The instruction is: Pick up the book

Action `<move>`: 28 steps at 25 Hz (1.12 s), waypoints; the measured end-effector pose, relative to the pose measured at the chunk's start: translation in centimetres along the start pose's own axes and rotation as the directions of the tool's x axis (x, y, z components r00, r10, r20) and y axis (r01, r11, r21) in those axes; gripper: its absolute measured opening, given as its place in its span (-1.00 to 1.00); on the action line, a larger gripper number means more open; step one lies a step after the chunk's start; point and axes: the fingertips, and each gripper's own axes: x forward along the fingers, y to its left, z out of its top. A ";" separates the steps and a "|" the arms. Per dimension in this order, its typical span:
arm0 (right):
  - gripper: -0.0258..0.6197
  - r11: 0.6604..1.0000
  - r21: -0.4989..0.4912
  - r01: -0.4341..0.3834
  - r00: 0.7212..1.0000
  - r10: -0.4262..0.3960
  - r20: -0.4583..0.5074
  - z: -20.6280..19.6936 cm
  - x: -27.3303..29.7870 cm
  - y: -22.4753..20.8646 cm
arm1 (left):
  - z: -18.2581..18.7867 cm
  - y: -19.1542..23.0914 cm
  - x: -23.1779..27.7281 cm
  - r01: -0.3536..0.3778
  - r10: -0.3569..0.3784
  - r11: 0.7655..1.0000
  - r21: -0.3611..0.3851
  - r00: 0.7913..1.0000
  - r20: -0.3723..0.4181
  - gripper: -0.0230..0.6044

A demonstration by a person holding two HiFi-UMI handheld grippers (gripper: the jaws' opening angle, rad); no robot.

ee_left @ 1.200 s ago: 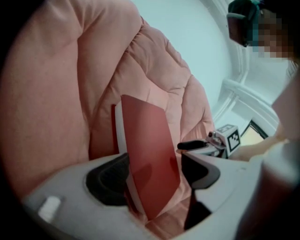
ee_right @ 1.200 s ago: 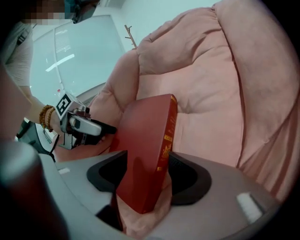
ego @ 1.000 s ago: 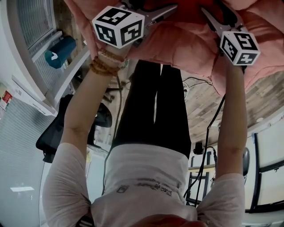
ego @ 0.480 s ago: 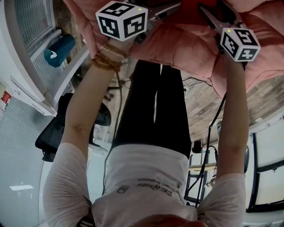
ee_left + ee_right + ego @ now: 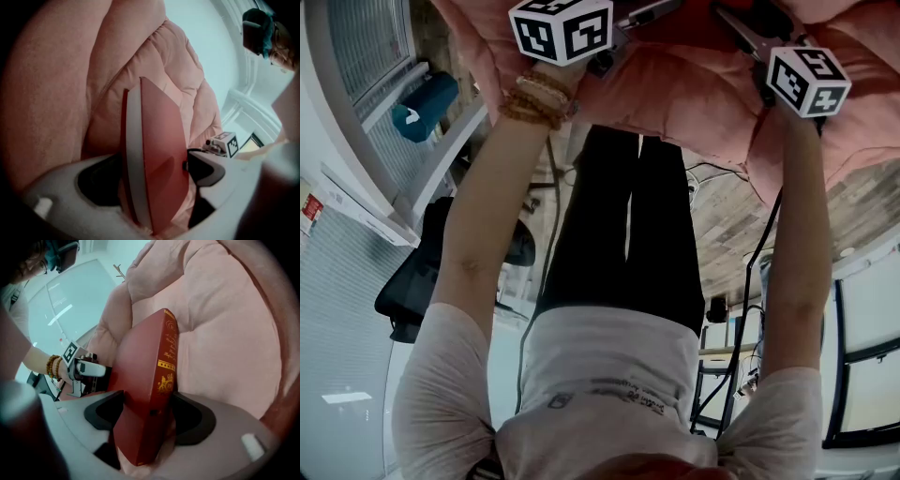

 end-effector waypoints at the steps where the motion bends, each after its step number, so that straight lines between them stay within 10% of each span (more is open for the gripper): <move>1: 0.11 1.000 -0.002 -0.004 1.000 0.004 -0.003 0.0 0.0 0.1 | 0.0 0.0 0.0 0.001 -0.001 1.000 0.001 1.000 0.003 0.49; 10: 0.04 1.000 -0.005 -0.014 1.000 0.014 0.007 -0.3 -0.5 0.9 | -1.9 1.4 1.0 -0.031 0.034 0.999 0.035 0.997 -0.070 0.70; 28: -0.03 0.995 0.090 0.032 0.994 -0.040 0.098 0.4 -5.6 4.6 | -0.7 -4.6 -1.2 0.054 -0.052 0.998 0.030 0.996 -0.069 0.42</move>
